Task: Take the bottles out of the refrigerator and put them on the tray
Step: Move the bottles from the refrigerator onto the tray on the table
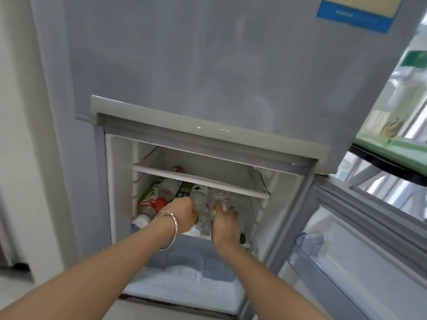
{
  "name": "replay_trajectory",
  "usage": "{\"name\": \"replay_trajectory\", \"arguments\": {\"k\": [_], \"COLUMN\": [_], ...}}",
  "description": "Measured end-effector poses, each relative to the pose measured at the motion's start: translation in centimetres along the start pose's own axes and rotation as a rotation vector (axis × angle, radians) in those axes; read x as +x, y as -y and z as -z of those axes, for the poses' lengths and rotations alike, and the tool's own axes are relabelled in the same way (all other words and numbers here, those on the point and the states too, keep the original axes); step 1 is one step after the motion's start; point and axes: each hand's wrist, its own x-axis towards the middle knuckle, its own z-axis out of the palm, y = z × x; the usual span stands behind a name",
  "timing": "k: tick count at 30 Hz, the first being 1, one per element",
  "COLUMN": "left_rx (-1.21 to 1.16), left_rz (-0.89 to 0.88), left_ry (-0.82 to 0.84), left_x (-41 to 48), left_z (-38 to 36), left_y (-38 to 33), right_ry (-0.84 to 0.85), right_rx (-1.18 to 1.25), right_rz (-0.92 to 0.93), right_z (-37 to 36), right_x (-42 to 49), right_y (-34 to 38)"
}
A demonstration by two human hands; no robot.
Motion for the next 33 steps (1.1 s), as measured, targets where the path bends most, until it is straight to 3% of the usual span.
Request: {"name": "replay_trajectory", "arguments": {"k": [4, 9, 14, 18, 23, 28, 33], "left_rx": [0.04, 0.045, 0.154, 0.072, -0.146, -0.264, -0.416], "left_rz": [-0.102, -0.313, -0.549, -0.581, -0.636, -0.727, -0.834], "left_ry": [0.048, 0.114, 0.261, 0.215, 0.197, 0.111, 0.014], "left_x": [-0.7, -3.2, -7.1, -9.2, -12.3, -15.2, -17.7], "left_z": [1.1, 3.0, 5.4, 7.8, 13.0, 18.9, 21.1], "left_y": [-1.9, -5.2, -9.0, -11.2, -14.7, -20.4, -27.3], "right_ry": [-0.104, -0.001, 0.026, 0.059, -0.112, -0.193, -0.569], "right_rx": [-0.04, -0.024, -0.024, 0.062, 0.388, 0.561, 0.584], "right_rz": [0.081, 0.152, 0.142, 0.037, -0.066, -0.08, -0.189], "right_z": [6.0, 13.7, 20.3, 25.9, 31.5, 33.5, 36.6], "right_x": [-1.7, -6.2, -10.7, -13.7, -17.2, -19.4, -17.9], "right_y": [-0.3, 0.1, 0.5, 0.4, -0.9, -2.2, -4.2]}}
